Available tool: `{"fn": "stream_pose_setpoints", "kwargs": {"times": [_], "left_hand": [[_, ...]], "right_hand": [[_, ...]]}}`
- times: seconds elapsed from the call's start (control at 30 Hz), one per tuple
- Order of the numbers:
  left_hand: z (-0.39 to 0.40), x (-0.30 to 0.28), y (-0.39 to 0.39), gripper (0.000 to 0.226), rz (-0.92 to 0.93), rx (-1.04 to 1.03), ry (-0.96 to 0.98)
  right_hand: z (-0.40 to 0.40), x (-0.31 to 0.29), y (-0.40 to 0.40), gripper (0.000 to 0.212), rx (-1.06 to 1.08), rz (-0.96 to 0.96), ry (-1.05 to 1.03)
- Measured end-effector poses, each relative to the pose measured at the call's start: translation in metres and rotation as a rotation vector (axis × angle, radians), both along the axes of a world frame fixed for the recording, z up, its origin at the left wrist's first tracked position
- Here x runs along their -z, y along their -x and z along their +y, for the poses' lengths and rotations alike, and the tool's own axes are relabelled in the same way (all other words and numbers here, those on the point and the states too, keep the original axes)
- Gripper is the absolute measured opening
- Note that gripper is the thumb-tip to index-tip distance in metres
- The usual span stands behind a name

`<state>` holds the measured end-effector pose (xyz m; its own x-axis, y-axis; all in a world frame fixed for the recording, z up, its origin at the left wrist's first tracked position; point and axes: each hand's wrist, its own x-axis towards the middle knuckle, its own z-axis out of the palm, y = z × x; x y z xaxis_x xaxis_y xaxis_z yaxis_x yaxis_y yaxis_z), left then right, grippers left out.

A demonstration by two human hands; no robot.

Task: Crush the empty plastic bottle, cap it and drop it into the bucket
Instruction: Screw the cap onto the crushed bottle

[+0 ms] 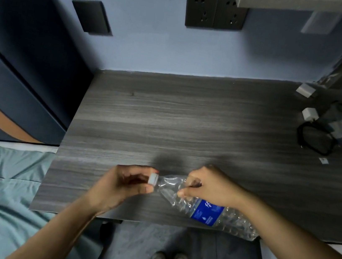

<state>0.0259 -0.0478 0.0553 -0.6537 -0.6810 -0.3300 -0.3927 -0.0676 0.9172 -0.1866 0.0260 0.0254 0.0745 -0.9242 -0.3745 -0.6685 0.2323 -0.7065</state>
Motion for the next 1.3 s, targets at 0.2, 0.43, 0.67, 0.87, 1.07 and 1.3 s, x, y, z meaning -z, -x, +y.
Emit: {"fn": "stream_pose_setpoints", "kwargs": {"times": [0.2, 0.43, 0.67, 0.87, 1.07, 1.3], "left_hand": [[-0.003, 0.001, -0.004, 0.044, 0.047, -0.017, -0.042], [-0.005, 0.000, 0.000, 0.020, 0.007, -0.019, -0.023], [-0.005, 0.002, -0.004, 0.020, 0.068, 0.035, 0.105], [-0.003, 0.006, -0.004, 0.019, 0.050, 0.018, 0.071], [-0.001, 0.012, -0.005, 0.023, 0.078, -0.090, 0.017], [0.013, 0.030, -0.006, 0.020, 0.122, -0.157, -0.093]], "right_hand": [[0.000, 0.004, -0.004, 0.021, 0.028, -0.054, 0.018], [-0.004, 0.006, -0.009, 0.022, 0.061, 0.049, 0.065], [-0.004, 0.001, -0.006, 0.021, 0.041, -0.108, -0.022], [-0.004, 0.004, -0.009, 0.023, 0.053, -0.078, -0.041], [0.014, 0.003, 0.004, 0.042, 0.034, -0.134, -0.160], [0.062, 0.019, 0.014, 0.031, 0.117, -0.266, -0.302]]}}
